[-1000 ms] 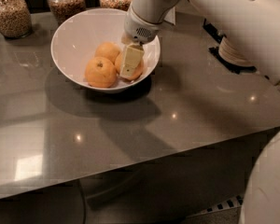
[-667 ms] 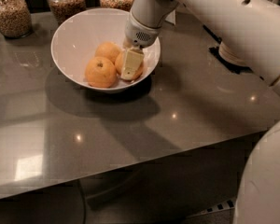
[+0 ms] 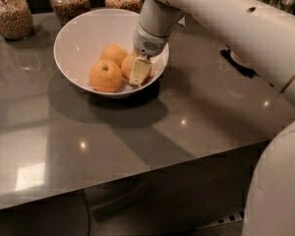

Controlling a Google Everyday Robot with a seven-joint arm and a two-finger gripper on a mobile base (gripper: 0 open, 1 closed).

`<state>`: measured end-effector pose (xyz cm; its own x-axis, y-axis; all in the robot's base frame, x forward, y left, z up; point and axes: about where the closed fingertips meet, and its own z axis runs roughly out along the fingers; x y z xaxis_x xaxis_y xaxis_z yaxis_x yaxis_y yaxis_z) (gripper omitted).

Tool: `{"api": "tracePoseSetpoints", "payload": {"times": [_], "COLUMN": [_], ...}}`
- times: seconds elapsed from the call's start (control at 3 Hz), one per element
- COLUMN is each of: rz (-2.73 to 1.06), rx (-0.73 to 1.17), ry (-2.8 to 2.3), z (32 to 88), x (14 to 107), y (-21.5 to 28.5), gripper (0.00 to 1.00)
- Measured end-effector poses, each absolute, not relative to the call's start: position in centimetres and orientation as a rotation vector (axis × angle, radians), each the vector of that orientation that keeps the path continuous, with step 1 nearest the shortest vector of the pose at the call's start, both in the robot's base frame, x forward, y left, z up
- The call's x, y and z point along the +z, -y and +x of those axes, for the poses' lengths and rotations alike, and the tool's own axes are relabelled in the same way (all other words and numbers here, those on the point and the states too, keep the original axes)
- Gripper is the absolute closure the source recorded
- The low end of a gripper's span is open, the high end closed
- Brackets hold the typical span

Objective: Pick orange from white bowl

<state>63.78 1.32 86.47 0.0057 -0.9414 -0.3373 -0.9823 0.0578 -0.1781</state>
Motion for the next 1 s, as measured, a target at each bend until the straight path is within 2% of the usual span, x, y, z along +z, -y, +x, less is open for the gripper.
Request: {"api": "tracePoseSetpoints", "payload": {"times": [0.33,0.67,1.0], "rz": [-1.927,-1.893,-1.856], "rx": [0.154,0.154,0.163], "ry": [-1.982,-1.974,-1.949], "z": [63.8,63.9,64.0], "x": [86.3,87.7,89.7], "y": [-1.3,-0.4,0.5], "gripper": [0.65,0.89,1.00]}}
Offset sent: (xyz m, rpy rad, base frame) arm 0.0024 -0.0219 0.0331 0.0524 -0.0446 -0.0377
